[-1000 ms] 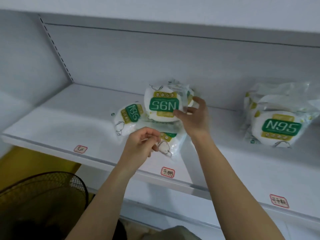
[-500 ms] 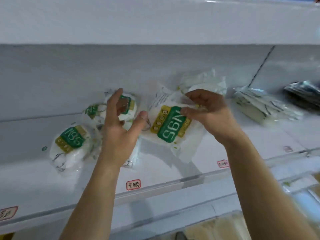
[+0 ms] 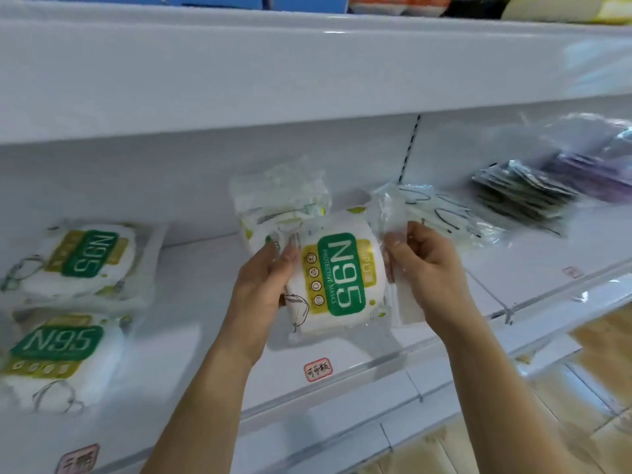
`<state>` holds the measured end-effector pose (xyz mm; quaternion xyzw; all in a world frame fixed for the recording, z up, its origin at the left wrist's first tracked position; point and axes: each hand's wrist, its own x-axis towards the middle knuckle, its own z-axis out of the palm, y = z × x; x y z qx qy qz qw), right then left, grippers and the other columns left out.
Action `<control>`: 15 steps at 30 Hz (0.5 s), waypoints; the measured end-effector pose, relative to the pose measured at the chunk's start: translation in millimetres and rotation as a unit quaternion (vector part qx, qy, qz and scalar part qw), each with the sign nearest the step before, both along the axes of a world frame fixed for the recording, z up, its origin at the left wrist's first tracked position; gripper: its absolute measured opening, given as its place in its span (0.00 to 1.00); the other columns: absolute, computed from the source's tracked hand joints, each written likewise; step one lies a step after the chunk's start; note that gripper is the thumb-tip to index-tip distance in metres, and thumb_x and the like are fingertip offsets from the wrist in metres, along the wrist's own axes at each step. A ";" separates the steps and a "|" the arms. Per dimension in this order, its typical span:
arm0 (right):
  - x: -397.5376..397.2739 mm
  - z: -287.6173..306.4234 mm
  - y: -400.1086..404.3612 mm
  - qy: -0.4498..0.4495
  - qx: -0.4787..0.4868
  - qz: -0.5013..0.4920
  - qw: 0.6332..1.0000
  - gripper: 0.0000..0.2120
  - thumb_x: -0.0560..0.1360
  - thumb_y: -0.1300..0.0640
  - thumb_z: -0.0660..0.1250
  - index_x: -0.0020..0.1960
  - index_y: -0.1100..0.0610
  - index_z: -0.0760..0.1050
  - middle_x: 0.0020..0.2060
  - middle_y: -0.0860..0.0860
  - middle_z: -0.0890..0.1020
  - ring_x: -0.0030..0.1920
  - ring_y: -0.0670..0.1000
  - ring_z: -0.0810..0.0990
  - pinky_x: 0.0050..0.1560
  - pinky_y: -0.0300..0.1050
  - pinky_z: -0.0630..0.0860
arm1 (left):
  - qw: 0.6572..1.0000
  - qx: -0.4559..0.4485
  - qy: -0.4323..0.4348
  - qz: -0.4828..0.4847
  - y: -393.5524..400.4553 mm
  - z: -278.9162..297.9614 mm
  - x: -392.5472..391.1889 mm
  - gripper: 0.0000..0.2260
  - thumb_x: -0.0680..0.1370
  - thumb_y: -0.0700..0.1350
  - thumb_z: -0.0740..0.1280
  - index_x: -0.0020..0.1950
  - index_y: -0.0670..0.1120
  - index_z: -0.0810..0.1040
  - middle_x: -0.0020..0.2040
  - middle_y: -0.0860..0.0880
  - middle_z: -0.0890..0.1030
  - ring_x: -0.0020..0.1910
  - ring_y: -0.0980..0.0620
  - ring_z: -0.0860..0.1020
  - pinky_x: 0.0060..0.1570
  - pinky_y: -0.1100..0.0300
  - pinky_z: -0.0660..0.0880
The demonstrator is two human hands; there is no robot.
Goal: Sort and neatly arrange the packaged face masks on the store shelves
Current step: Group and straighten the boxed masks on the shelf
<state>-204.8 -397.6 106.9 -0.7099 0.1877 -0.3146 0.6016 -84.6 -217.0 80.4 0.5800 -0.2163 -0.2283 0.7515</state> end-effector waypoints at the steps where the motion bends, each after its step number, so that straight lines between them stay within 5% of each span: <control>1: -3.2 1.0 -15.9 0.009 -0.001 0.022 1.000 0.10 0.83 0.64 0.63 0.44 0.61 0.77 0.30 0.53 0.78 0.31 0.51 0.75 0.33 0.41 0.72 | 1.000 -0.020 0.017 0.013 -15.2 -1.8 -5.3 0.19 0.79 0.54 0.66 0.63 0.43 0.81 0.57 0.43 0.86 0.57 0.42 0.84 0.55 0.45 0.81; 6: -7.2 -4.7 -79.6 0.036 0.013 0.080 0.996 0.10 0.83 0.62 0.65 0.44 0.64 0.78 0.32 0.56 0.77 0.32 0.54 0.71 0.32 0.42 0.69 | 0.975 -0.136 0.147 0.092 -68.2 -9.4 -21.1 0.16 0.80 0.43 0.69 0.64 0.36 0.79 0.61 0.39 0.83 0.63 0.39 0.81 0.64 0.45 0.78; 11: 10.5 -2.7 -108.7 0.053 0.010 0.062 0.997 0.07 0.80 0.60 0.70 0.45 0.61 0.83 0.29 0.47 0.82 0.28 0.43 0.76 0.31 0.35 0.71 | 0.947 -0.160 0.181 0.211 -86.1 -10.3 -34.2 0.16 0.75 0.43 0.70 0.60 0.38 0.82 0.58 0.41 0.85 0.57 0.43 0.83 0.56 0.51 0.82; 15: 33.9 -21.7 -111.5 0.092 0.025 0.121 0.988 0.07 0.81 0.56 0.69 0.48 0.58 0.85 0.34 0.51 0.85 0.34 0.45 0.81 0.36 0.39 0.77 | 0.922 -0.187 0.215 0.262 -86.6 -14.0 -35.8 0.11 0.82 0.42 0.65 0.60 0.39 0.81 0.60 0.37 0.84 0.61 0.36 0.82 0.61 0.40 0.79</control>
